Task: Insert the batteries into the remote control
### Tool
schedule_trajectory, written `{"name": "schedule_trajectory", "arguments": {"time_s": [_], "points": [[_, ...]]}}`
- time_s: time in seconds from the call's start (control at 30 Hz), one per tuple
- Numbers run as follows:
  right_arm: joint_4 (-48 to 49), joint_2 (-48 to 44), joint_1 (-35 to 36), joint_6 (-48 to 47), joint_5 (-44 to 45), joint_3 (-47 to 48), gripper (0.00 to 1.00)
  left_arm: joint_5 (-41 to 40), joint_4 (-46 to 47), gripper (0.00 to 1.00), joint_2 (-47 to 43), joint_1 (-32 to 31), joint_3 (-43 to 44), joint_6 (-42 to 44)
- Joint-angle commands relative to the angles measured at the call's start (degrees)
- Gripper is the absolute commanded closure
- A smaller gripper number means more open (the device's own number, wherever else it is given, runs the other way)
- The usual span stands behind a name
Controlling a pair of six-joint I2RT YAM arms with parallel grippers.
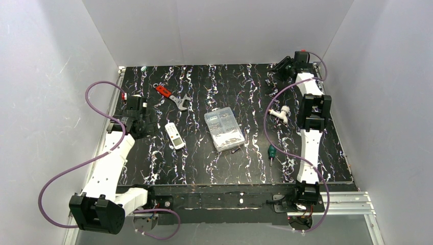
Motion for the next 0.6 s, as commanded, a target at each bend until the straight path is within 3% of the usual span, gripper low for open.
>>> {"name": "schedule_trajectory", "arguments": {"time_s": [0.0, 0.57], "points": [[7.72, 0.34, -0.64, 6.35, -1.47, 1.64, 0.50, -2.09, -4.42, 0.01, 0.78, -0.14, 1.07, 1.11], [15.53, 8.04, -1.38, 25.75, -6.80, 2.12, 0.51, -2.19, -4.42, 0.01, 2.56, -0.14, 2.09, 1.73]]}}
